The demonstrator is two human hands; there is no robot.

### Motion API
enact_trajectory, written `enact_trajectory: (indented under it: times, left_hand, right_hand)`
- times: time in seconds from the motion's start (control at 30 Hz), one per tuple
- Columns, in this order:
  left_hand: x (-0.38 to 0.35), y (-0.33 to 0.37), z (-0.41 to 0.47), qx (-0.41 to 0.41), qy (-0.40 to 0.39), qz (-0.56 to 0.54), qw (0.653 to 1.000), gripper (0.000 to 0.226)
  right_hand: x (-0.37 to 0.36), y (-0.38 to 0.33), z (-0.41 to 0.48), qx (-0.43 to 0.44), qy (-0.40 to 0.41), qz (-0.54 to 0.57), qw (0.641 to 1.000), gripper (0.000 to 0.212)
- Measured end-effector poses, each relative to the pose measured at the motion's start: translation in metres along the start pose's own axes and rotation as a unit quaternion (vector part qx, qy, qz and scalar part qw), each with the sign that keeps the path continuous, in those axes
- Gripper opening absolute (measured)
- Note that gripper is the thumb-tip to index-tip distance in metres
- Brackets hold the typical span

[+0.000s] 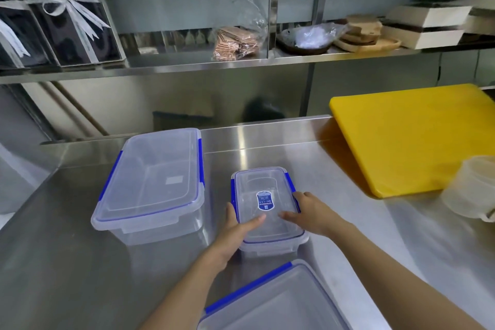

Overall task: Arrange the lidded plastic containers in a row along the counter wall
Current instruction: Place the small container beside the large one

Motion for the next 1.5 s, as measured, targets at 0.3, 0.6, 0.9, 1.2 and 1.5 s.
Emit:
enact_trajectory:
  times: [0.3,0.6,0.9,1.2,1.5]
  left_hand:
    - [0.007,0.010,-0.012,-0.169,0.060,0.301,0.937,0.102]
    - [-0.015,0.047,-0.049,-0.402,0.163,0.542,0.720,0.037]
    - [-0.002,0.054,-0.016,-0.343,0.198,0.551,0.734,0.038]
    - [0.026,0.028,0.071,-0.118,0.110,0.602,0.782,0.108]
    - [0.033,0.029,0.107,-0.049,0.065,0.628,0.774,0.114]
  right_hand:
    - [-0.003,-0.011,-0.018,0.150,-0.011,0.023,0.988,0.100]
    - [0.012,-0.022,-0.031,0.242,0.133,-0.093,0.957,0.068]
    - [0.020,-0.061,-0.025,0.310,0.214,-0.205,0.903,0.058]
    - [-0.013,-0.035,0.055,0.161,0.038,-0.220,0.961,0.100]
    - [-0.017,-0.031,0.096,0.137,0.020,-0.266,0.954,0.112]
Point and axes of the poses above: each hand's wrist, its own z-axis towards the middle knuckle, its own x-axis out of the back of the hand, y = z × x, the point moved 10 cm from there along z, towards the middle knuckle, and after that the axes turned 1 degree about -z, right-handed, at the moved point
